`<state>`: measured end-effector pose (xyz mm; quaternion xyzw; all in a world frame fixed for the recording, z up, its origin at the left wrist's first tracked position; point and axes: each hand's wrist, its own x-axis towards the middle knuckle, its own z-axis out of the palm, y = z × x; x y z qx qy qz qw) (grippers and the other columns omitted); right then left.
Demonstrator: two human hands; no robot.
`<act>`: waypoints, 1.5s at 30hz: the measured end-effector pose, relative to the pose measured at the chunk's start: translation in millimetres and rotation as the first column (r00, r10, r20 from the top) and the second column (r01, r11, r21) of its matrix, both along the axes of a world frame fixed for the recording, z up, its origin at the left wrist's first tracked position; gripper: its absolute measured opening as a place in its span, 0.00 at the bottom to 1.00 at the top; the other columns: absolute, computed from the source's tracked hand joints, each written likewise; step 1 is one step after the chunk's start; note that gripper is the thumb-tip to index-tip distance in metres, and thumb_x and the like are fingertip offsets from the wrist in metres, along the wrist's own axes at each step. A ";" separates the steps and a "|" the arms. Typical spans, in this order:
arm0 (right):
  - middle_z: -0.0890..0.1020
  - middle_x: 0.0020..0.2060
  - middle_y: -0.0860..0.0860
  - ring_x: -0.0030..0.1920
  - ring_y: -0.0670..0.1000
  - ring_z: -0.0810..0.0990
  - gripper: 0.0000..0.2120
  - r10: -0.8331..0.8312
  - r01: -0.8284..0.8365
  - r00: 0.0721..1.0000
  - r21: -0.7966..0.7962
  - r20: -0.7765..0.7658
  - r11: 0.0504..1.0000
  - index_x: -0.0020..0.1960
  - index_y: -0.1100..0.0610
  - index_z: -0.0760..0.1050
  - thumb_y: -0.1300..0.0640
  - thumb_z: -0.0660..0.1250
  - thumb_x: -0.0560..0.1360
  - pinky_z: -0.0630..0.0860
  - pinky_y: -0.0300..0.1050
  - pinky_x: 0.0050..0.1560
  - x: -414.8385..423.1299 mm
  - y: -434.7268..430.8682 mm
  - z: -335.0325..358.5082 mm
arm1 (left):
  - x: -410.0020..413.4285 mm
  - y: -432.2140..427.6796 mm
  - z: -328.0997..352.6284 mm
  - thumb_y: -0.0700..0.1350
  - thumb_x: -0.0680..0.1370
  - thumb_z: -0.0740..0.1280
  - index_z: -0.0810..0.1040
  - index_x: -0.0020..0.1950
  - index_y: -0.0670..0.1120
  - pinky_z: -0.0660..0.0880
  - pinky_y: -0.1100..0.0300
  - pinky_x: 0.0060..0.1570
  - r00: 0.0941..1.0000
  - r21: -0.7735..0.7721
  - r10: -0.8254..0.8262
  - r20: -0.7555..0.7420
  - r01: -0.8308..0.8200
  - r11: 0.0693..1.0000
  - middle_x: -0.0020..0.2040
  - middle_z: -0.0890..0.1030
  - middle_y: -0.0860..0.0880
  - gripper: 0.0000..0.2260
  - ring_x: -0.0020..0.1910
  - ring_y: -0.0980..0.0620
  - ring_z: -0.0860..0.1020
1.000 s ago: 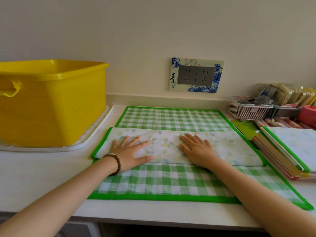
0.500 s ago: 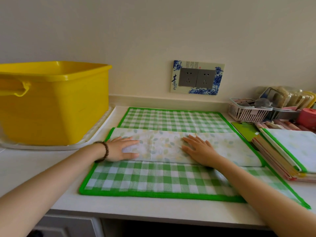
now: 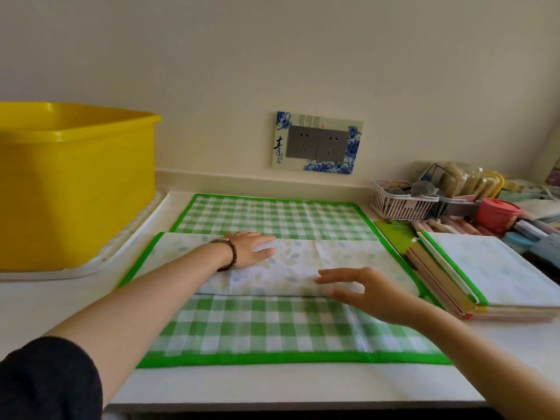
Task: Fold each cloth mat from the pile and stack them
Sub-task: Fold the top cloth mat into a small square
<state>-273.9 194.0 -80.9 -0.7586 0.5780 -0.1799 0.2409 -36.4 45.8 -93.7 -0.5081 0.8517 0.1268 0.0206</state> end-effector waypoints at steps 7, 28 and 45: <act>0.56 0.72 0.33 0.73 0.35 0.48 0.25 0.111 -0.101 0.973 0.060 -0.204 0.993 0.69 0.33 0.61 0.37 0.40 0.75 0.39 0.43 0.74 -8.6 4.4 -18.8 | 7.6 -0.9 -1.3 0.65 0.78 0.48 0.59 0.72 0.64 0.58 0.48 0.70 0.998 -0.017 0.046 -0.043 -0.047 0.999 0.73 0.60 0.52 0.22 0.72 0.48 0.59; 0.58 0.76 0.49 0.77 0.54 0.48 0.28 -0.316 0.334 0.858 -0.029 -0.405 0.942 0.75 0.46 0.59 0.38 0.38 0.80 0.37 0.58 0.74 -12.4 -102.6 -24.9 | 32.0 43.8 -8.5 0.57 0.80 0.52 0.74 0.48 0.42 0.67 0.53 0.59 0.965 -0.035 -0.036 -0.258 0.028 0.999 0.44 0.68 0.50 0.20 0.50 0.50 0.66; 0.66 0.70 0.38 0.68 0.41 0.68 0.26 0.124 -0.315 0.854 -0.312 -0.506 0.896 0.71 0.35 0.58 0.54 0.62 0.78 0.62 0.41 0.71 -37.5 15.4 -12.4 | 55.3 121.8 -7.1 0.78 0.58 0.55 0.40 0.76 0.59 0.37 0.63 0.69 0.942 0.069 -0.336 0.001 0.335 0.940 0.74 0.39 0.65 0.53 0.71 0.67 0.38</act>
